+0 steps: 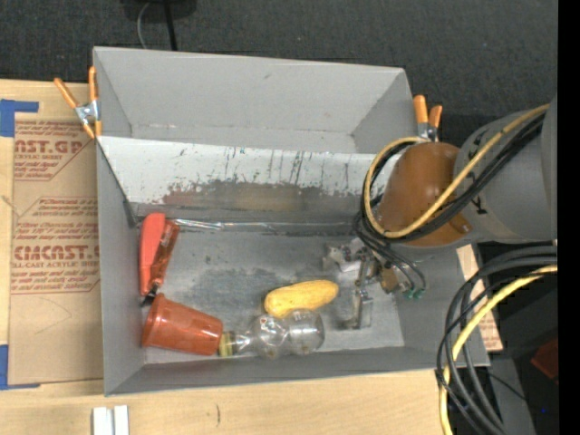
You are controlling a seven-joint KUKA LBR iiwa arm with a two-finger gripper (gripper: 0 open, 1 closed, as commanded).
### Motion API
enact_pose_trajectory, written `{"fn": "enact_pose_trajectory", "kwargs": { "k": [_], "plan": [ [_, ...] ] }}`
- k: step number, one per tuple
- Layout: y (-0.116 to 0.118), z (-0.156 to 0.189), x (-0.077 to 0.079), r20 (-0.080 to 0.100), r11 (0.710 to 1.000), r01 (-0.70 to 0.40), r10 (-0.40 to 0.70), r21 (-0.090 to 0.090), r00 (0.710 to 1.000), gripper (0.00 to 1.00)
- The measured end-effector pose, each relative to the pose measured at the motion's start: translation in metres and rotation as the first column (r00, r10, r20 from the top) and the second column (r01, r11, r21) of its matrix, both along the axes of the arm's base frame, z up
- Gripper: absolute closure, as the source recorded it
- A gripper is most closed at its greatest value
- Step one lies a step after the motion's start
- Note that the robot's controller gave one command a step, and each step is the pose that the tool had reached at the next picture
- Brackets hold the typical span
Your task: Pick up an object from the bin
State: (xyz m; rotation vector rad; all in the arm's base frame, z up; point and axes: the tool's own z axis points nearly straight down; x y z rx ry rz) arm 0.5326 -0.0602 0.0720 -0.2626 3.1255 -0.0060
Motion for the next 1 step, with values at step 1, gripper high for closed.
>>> {"fn": "enact_pose_trajectory", "kwargs": {
  "k": [1],
  "plan": [
    [0.0000,0.0000,0.0000,0.000,1.000,0.000,0.000,0.000,1.000,0.00]
  ]
}}
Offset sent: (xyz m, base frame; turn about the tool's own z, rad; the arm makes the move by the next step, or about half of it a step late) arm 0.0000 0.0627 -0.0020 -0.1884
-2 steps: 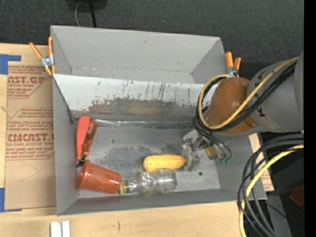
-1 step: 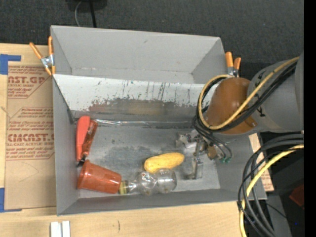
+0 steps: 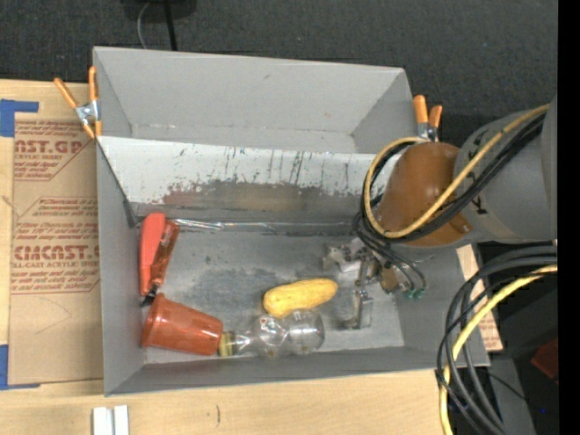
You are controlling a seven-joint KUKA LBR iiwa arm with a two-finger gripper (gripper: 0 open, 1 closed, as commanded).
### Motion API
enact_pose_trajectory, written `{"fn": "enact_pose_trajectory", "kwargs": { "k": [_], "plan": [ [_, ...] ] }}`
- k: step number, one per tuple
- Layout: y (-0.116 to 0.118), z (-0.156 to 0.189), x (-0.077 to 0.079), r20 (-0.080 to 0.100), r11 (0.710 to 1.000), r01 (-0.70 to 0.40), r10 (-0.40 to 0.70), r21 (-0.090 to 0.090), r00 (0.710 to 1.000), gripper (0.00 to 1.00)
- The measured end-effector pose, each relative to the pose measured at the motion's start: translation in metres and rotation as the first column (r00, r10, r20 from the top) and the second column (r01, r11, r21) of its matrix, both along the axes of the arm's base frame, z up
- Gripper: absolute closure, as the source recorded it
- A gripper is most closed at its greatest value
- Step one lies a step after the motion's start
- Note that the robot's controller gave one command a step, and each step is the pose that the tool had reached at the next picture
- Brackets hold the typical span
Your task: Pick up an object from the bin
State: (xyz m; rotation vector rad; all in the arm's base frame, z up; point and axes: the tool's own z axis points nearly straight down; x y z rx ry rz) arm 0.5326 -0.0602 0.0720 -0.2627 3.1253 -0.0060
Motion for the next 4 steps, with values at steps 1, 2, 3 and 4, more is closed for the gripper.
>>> {"fn": "enact_pose_trajectory", "kwargs": {
  "k": [1,2,3,4],
  "plan": [
    [0.008,0.000,0.000,0.000,1.000,-0.029,0.029,-0.002,1.000,0.00],
    [0.067,0.002,0.004,0.000,0.983,-0.185,0.185,-0.002,0.983,0.00],
    [0.077,-0.003,-0.019,-0.002,0.990,-0.144,0.144,-0.002,0.990,1.00],
    [0.077,-0.003,-0.019,-0.001,0.989,-0.146,0.146,-0.002,0.989,1.00]
  ]
}}
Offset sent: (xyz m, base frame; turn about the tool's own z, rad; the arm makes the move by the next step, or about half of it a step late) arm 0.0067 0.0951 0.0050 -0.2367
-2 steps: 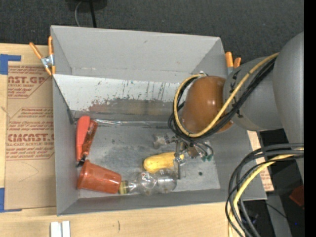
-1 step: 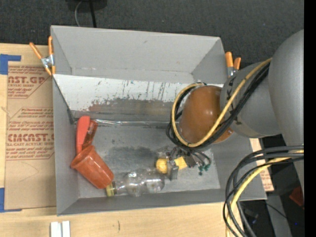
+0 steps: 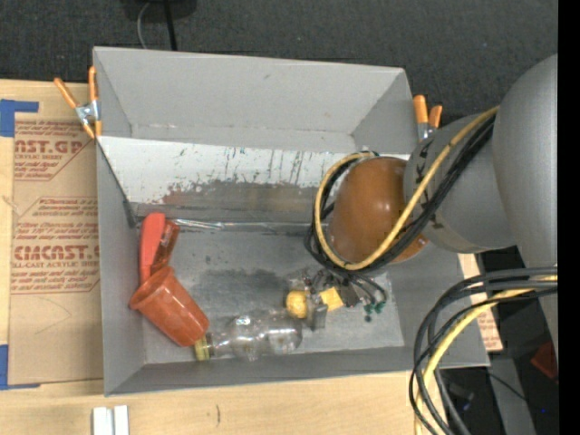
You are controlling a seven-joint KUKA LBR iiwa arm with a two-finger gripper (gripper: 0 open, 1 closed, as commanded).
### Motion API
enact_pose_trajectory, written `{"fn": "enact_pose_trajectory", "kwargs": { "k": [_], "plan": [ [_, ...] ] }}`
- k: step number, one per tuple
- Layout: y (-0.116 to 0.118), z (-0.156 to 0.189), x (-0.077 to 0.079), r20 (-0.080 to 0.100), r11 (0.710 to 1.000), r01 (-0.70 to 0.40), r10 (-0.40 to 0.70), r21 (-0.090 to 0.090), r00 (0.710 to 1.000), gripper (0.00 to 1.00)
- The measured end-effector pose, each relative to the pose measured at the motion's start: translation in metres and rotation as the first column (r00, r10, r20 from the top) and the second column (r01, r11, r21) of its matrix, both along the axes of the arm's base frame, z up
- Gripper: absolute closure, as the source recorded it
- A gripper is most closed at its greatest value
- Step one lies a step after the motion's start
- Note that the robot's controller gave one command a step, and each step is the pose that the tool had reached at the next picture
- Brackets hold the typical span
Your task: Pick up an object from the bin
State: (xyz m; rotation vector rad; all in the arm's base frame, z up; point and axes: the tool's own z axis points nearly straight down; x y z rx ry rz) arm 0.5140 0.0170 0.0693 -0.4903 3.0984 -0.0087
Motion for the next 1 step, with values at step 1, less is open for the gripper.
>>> {"fn": "enact_pose_trajectory", "kwargs": {
  "k": [1],
  "plan": [
    [0.0000,0.1463,-0.0010,0.002,1.000,-0.019,0.019,0.000,1.000,1.00]
  ]
}}
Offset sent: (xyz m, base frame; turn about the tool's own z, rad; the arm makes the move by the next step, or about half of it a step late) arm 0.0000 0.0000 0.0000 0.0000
